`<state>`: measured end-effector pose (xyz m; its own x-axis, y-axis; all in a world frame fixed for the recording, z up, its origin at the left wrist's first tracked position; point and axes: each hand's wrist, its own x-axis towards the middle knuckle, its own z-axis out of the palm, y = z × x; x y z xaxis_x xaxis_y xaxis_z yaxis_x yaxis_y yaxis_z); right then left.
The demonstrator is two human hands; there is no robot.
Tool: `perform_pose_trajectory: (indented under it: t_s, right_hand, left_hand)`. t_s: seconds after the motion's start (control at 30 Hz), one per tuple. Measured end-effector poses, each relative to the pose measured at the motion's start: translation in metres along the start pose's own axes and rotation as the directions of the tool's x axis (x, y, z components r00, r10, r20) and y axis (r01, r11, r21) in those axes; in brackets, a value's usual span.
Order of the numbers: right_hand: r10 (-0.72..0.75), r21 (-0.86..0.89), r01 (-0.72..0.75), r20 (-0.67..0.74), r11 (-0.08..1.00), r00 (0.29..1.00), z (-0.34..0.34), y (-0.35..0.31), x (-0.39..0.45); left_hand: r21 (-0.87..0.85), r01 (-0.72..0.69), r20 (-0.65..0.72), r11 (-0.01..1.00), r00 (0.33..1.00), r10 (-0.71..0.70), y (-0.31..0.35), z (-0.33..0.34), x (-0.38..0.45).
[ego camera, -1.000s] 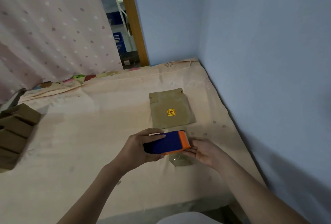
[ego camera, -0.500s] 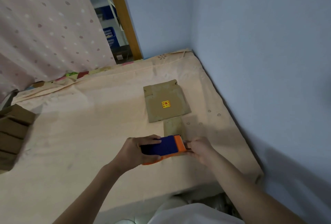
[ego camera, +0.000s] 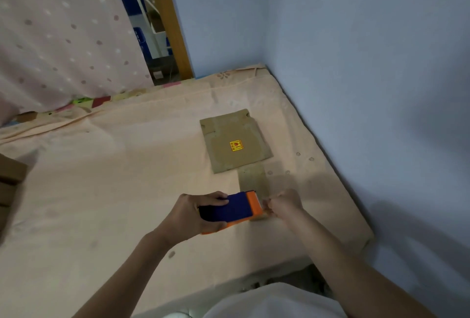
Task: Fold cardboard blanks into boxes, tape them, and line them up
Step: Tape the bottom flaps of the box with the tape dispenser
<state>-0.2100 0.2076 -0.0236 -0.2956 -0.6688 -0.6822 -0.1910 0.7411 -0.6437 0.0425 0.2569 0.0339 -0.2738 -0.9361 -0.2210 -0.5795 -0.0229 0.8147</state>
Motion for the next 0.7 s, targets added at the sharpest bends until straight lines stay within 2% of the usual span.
perform_pose_trajectory:
  t_s: [0.07,0.13,0.43,0.6,0.7]
  right_hand:
    - [0.016,0.028,-0.013,-0.098,1.000,0.995,-0.010,-0.002,0.002]
    - [0.022,0.053,-0.015,-0.128,0.998,0.992,-0.017,-0.006,0.000]
    - [-0.063,0.020,0.065,-0.104,0.998,0.993,-0.006,0.004,0.002]
    - [-0.079,0.016,0.081,-0.129,0.997,0.988,-0.015,0.004,0.014]
    - [-0.080,0.028,0.085,-0.139,0.996,0.987,-0.020,0.001,0.020]
  left_hand:
    - [-0.022,0.025,-0.030,0.999,0.999,-0.026,-0.009,-0.012,-0.001]
    - [-0.042,0.031,-0.031,0.999,0.999,-0.032,-0.019,-0.023,-0.001]
    - [-0.012,-0.115,0.115,0.993,0.987,0.115,-0.041,-0.034,0.006]
    - [-0.030,-0.170,0.091,0.985,0.981,0.172,-0.045,-0.026,0.015]
    - [-0.102,-0.133,0.103,0.986,0.984,0.143,-0.049,-0.028,0.022]
